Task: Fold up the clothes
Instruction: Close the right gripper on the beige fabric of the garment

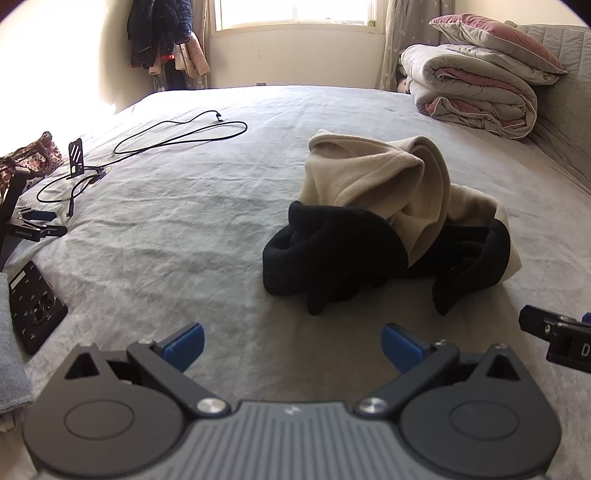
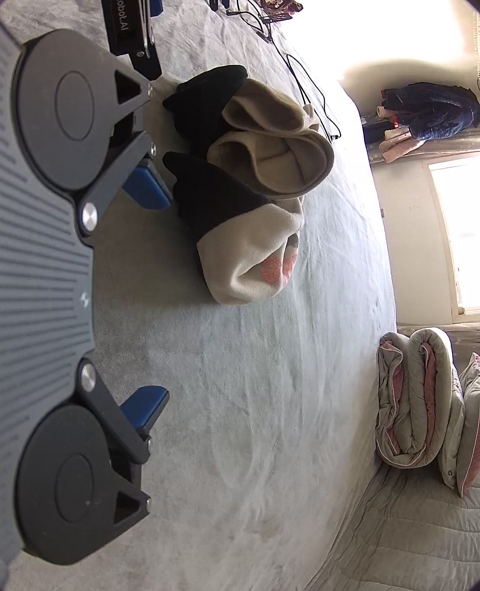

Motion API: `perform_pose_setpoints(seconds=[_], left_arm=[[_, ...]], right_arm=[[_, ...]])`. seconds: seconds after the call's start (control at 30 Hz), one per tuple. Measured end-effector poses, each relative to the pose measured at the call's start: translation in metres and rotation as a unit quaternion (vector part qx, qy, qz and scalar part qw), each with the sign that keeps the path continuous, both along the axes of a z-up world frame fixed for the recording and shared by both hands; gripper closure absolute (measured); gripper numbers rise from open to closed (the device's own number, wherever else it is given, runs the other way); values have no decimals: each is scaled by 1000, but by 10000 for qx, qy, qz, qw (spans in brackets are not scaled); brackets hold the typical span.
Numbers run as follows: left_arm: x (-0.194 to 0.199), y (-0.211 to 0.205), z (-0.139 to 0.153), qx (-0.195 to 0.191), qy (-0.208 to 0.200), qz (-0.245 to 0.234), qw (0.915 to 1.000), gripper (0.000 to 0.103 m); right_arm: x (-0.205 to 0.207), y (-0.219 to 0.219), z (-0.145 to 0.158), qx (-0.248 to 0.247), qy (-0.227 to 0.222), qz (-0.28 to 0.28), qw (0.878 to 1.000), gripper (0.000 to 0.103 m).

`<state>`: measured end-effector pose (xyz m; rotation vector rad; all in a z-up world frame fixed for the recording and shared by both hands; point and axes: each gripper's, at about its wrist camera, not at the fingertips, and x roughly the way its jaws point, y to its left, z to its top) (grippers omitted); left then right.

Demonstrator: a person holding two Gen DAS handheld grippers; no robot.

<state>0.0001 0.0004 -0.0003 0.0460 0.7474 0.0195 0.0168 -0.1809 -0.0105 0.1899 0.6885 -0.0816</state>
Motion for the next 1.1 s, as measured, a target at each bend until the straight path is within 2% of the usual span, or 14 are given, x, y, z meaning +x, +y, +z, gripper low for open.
perform_pose_setpoints(seconds=[0.33,0.47,0.63,0.87,1.1], left_arm=[[6,19,-14,-72,19,38,10000,1],[7,23,-15,-133,54,111,9998,1],[8,24,-16,-174,99,138,9997,1],[10,22,-17,-196,145,116,9996,1],[15,21,-16,-276,183,123,9994,1]], right_arm=[[4,14,4,-72,-283,261,9992,2],[7,18,8,186,-478,456,9976,18],[13,25,6,417,-587,655,9953,30],[19,24,1,566,-625,750,9936,43],[26,22,-4,845,-520,733,9924,51]])
